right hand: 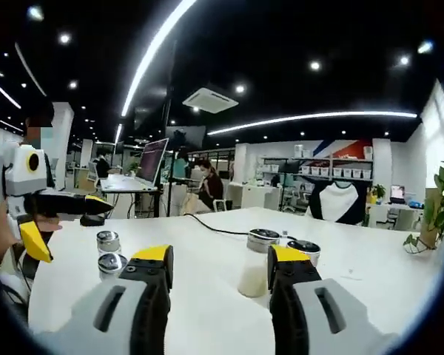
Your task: Rotate the seasoning bottle until the label or dispensing opening points toward the visible target arrow and the bottle remains upright within the marked orientation range
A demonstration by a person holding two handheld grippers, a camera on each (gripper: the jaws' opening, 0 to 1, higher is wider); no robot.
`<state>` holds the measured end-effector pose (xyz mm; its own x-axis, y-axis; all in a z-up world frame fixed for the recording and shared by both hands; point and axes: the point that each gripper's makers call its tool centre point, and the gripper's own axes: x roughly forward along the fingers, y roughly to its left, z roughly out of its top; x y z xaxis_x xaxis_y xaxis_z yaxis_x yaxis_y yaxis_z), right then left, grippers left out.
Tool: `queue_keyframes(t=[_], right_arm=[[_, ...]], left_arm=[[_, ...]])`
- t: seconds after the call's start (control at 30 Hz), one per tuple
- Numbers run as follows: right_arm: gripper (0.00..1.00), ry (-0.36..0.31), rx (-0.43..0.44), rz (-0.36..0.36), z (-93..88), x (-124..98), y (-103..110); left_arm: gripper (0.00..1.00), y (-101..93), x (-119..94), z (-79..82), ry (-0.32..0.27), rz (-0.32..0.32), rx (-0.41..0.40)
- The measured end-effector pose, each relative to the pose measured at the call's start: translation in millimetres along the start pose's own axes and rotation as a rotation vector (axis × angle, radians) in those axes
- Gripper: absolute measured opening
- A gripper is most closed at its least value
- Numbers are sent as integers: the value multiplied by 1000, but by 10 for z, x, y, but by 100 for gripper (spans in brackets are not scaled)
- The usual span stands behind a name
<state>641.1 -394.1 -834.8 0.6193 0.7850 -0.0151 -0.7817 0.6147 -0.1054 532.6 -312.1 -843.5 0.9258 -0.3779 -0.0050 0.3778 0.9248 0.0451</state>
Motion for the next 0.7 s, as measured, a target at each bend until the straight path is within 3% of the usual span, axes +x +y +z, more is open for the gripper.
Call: queue_keyframes(t=[0.17, 0.53, 0.7], right_arm=[[50, 35, -2, 22, -47, 120, -23], [51, 41, 2, 14, -41, 374, -130], [51, 35, 77, 1, -88, 513, -193]], left_arm=[[100, -33, -2, -28, 9, -17, -1], [99, -97, 11, -87, 38, -64, 6], [98, -99, 19, -80, 39, -71, 3]])
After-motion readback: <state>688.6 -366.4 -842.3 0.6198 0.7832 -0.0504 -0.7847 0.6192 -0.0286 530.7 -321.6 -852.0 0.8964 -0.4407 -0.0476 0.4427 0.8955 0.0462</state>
